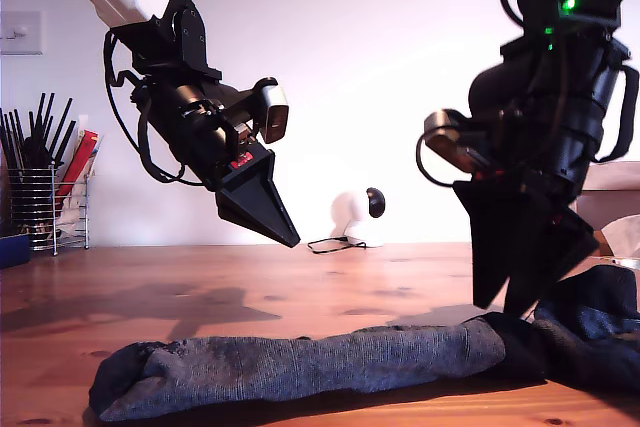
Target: Fold the socks in front of you. After folding them, place them to the right side.
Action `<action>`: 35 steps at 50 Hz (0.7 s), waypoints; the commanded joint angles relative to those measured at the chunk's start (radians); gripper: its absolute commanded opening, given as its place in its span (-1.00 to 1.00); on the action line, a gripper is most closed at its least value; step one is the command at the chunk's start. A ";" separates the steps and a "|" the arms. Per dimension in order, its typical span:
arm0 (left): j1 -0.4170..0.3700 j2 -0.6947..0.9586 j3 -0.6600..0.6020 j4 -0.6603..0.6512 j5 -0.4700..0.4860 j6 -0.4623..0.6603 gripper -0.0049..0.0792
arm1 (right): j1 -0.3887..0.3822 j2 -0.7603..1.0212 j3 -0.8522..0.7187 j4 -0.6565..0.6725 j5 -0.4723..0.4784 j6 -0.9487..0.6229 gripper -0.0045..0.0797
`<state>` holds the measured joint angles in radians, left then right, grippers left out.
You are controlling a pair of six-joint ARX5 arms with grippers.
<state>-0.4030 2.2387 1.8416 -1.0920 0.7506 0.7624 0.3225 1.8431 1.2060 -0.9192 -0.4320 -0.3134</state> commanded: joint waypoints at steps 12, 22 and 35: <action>0.001 -0.014 -0.021 -0.008 0.004 -0.003 -0.93 | 0.008 0.068 0.002 -0.047 -0.036 -0.003 -0.13; 0.002 -0.014 -0.021 -0.011 0.004 -0.003 -0.93 | 0.030 0.080 0.002 -0.014 -0.037 -0.011 -0.37; 0.001 -0.014 -0.022 -0.030 0.016 -0.003 -0.93 | 0.078 0.080 0.005 0.101 -0.029 0.000 -0.91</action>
<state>-0.4023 2.2387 1.8416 -1.1103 0.7559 0.7620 0.3859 1.9209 1.2087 -0.8318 -0.4614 -0.3168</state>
